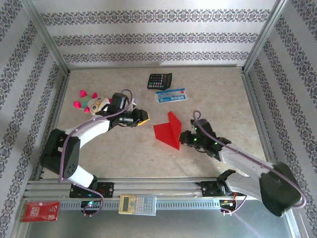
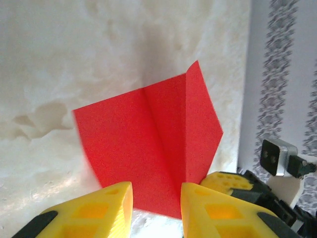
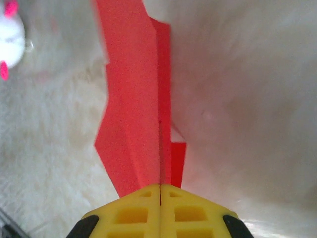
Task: Fold a paper plane with a square sheet of paper (pick it up from the middle)
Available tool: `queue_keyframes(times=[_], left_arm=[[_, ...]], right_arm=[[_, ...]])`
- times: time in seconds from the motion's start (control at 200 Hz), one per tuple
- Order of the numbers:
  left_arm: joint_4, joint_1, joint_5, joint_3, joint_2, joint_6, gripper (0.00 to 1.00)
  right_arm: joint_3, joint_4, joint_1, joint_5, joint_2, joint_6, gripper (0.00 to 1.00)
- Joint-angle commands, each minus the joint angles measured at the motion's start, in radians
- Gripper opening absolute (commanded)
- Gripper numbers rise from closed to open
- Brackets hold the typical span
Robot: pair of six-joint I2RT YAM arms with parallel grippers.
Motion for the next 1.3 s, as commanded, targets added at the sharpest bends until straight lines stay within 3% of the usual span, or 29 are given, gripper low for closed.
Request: queue_keyframes(times=[0.0,0.145,0.27,0.35,0.595,0.734,0.854,1.014,1.169,1.294], left_arm=[[-0.087,0.034,0.012,0.019,-0.072,-0.012,0.32],[-0.133,0.081,-0.022,-0.012,-0.126,-0.002,0.32],[-0.156,0.125,-0.049,-0.049,-0.139,0.017,0.32],[-0.166,0.155,-0.052,-0.068,-0.139,0.032,0.32],[-0.209,0.217,-0.079,-0.100,-0.150,0.078,0.32],[-0.218,0.226,-0.094,-0.112,-0.156,0.095,0.32],[-0.230,0.230,-0.090,-0.125,-0.160,0.103,0.32],[-0.233,0.231,-0.072,-0.158,-0.182,0.084,0.32],[-0.181,0.220,-0.023,-0.222,-0.230,0.012,0.32],[-0.097,0.099,-0.034,-0.278,-0.275,-0.079,0.25]], right_arm=[[0.180,-0.371,-0.073,0.152,-0.110,-0.229,0.00],[0.367,-0.590,-0.023,0.354,-0.080,-0.388,0.00],[0.432,-0.664,0.192,0.610,0.064,-0.386,0.00],[0.458,-0.694,0.312,0.705,0.209,-0.322,0.00],[0.574,-0.686,0.549,0.684,0.617,-0.097,0.00],[0.677,-0.680,0.630,0.658,0.783,-0.044,0.00],[0.735,-0.660,0.649,0.627,0.857,-0.034,0.10],[0.726,-0.615,0.636,0.574,0.791,-0.052,0.21],[0.546,-0.407,0.584,0.366,0.539,-0.057,0.24],[0.325,-0.209,0.467,0.180,0.308,-0.033,0.23]])
